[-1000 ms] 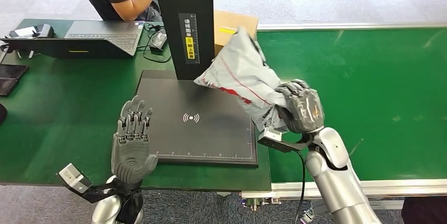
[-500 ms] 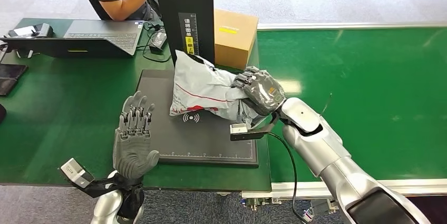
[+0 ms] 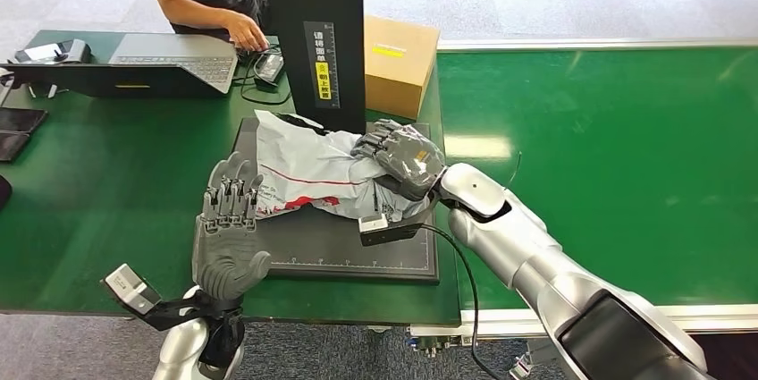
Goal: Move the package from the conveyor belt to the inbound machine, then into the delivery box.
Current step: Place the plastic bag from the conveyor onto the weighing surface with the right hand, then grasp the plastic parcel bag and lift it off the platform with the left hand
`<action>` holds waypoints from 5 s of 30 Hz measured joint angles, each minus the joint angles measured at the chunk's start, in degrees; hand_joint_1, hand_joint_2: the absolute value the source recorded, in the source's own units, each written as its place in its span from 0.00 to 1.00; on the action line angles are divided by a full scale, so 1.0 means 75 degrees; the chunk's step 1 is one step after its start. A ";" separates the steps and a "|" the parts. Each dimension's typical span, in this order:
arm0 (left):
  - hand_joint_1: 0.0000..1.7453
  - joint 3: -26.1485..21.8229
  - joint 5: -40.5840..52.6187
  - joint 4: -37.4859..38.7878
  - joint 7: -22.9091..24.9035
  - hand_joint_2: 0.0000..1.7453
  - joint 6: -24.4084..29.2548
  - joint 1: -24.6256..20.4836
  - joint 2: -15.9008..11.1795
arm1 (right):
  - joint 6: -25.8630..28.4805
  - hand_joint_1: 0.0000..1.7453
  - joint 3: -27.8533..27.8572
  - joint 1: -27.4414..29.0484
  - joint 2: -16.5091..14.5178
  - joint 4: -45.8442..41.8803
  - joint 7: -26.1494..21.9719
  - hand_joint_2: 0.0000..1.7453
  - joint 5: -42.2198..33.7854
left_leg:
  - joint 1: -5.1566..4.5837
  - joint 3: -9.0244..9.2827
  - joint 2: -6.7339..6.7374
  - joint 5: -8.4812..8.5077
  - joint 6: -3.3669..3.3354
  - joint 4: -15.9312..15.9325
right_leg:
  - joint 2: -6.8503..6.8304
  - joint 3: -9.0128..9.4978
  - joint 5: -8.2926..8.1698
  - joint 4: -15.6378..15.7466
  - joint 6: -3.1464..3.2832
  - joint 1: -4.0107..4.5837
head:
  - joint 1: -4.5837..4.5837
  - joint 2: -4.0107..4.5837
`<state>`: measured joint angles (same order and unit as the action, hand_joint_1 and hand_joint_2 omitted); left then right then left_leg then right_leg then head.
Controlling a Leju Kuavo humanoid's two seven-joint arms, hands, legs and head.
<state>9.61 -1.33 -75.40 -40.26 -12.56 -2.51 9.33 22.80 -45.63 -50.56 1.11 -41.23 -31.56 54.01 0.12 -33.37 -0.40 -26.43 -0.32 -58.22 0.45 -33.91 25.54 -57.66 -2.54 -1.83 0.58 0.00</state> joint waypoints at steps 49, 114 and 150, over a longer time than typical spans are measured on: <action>0.00 0.0227 0.0181 -0.1153 0.0000 1.00 0.1552 0.1859 -0.0036 | 0.1932 0.00 0.1208 0.6666 -0.0422 -0.7616 -0.0024 0.00 -0.6761 | 0.0002 0.0003 0.0003 -0.0021 0.0010 0.0014 | 0.0000 -0.0009 0.0026 0.0001 0.0016 0.0002 | 0.0001 0.0000; 0.00 0.1543 0.9021 0.2818 0.3793 1.00 0.3812 -0.3618 0.0085 | -0.1713 0.00 0.5657 0.6155 -0.0936 -0.5813 0.2685 1.00 -0.4838 | 0.0000 -0.0003 0.0004 0.0011 -0.0003 -0.0002 | 0.0004 -0.0014 -0.0017 0.0001 0.0004 0.0001 | 0.0001 0.0000; 1.00 0.0979 0.9183 0.5851 0.4957 1.00 0.3940 -0.4562 0.0285 | -0.1960 0.00 0.6390 0.6701 -0.1180 -0.6401 0.2860 1.00 -0.4834 | 0.0000 -0.0010 0.0007 0.0010 -0.0002 0.0004 | 0.0006 -0.0017 -0.0015 0.0000 0.0006 0.0001 | -0.0001 0.0000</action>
<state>16.95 67.54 -31.51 -3.08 16.99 -36.73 11.47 8.10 2.30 -0.30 -7.74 -89.24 -10.11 17.75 0.12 -33.44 -0.35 -26.36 -0.34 -58.19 0.49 -34.04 25.43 -57.67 -2.50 -1.82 0.58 0.00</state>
